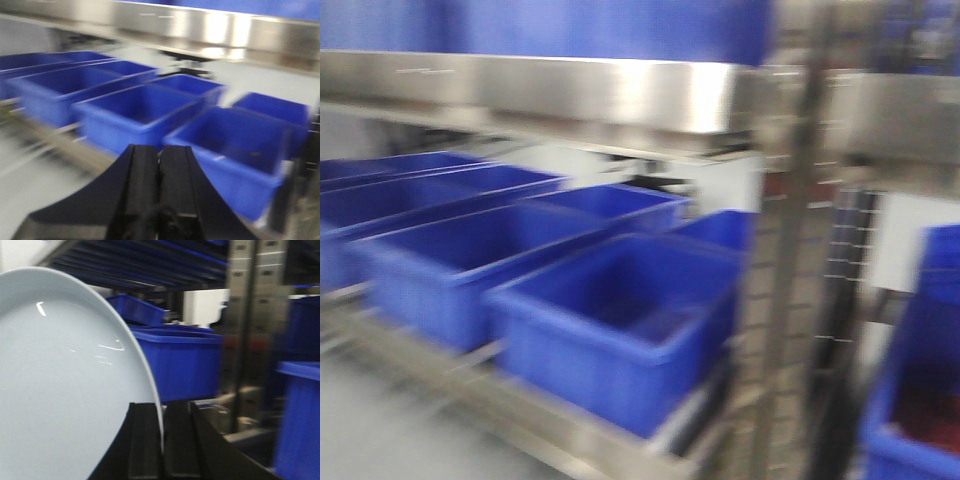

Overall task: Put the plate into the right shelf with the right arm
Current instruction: 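Lower the plate into the blue bin and open the right gripper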

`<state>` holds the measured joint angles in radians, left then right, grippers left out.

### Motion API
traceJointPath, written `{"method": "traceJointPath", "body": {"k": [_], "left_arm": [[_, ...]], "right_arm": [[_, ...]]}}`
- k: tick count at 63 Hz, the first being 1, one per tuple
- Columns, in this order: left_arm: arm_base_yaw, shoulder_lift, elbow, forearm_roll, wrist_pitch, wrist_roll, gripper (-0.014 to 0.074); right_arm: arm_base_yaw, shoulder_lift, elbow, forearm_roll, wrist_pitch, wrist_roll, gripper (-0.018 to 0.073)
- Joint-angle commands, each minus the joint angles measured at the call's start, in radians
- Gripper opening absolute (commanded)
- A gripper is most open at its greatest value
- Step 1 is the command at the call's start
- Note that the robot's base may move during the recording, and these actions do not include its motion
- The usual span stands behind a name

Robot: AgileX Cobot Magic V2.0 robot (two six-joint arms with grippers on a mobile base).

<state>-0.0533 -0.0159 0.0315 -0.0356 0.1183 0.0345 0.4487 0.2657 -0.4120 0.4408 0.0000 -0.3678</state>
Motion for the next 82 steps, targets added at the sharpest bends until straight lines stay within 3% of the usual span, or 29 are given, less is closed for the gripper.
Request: {"method": "traceJointPath", "body": {"k": [1,82], "left_arm": [[0.001,-0.006,0.010,-0.006,-0.086,-0.003,-0.0047],[0.001,-0.006,0.010,-0.006,-0.086,-0.003,-0.0047]], "right_arm": [[-0.004,0.009,-0.031,0.006,-0.089,0.005,0.0057],[-0.004,0.009,-0.031,0.006,-0.089,0.005,0.0057]]}}
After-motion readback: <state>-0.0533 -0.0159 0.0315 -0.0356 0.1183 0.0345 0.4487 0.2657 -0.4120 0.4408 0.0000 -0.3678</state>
